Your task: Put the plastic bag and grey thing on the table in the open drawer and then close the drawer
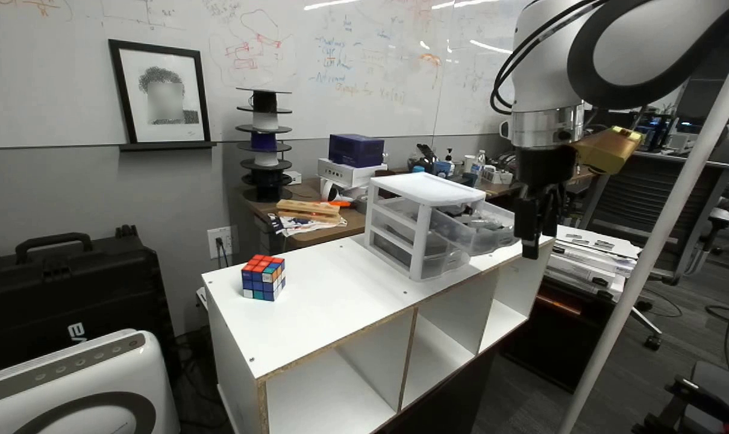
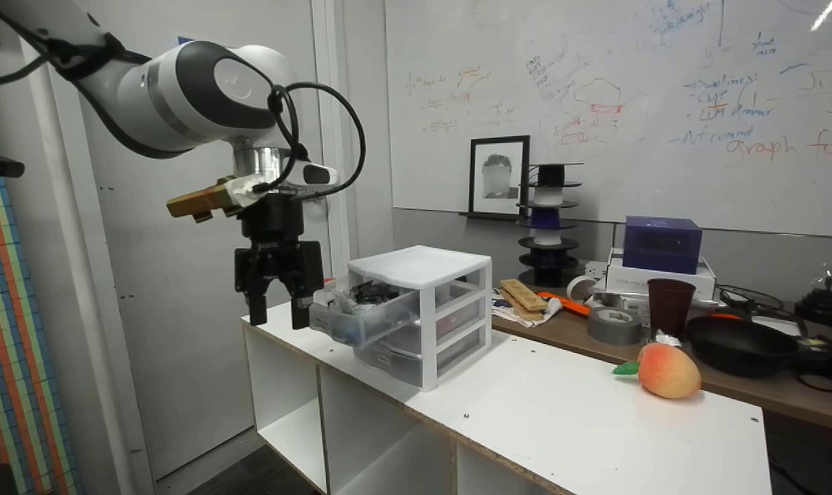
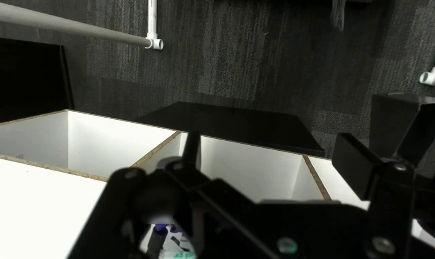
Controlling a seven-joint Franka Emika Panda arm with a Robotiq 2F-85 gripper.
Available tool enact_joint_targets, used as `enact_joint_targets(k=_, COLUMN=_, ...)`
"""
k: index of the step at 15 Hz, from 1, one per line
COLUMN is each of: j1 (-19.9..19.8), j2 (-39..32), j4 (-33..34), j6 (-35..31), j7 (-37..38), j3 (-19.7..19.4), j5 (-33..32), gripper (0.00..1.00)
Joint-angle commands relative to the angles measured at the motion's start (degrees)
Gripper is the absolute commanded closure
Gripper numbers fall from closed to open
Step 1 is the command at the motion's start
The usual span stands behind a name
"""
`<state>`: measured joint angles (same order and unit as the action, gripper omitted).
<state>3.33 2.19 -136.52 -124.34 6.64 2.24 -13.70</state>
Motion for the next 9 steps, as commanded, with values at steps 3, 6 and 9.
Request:
enact_joint_targets(k=3, j1=-2.0, j2=0.2, j4=-1.8, j6=-11.7, j7=2.5, j3=-1.1, j5=0.2, gripper=0.56)
enact_joint_targets(k=6, j1=-3.1, j2=-1.9, j4=-0.9, j6=-16.6, j7=4.8, j3=-1.9, j5=-0.6, gripper=0.78)
enact_joint_targets(k=9, j1=-3.5, j2=-4.1, j4=0.1, j6=-17.1, j7=6.8, j3=-2.2, j5=-1.4, gripper=0.94)
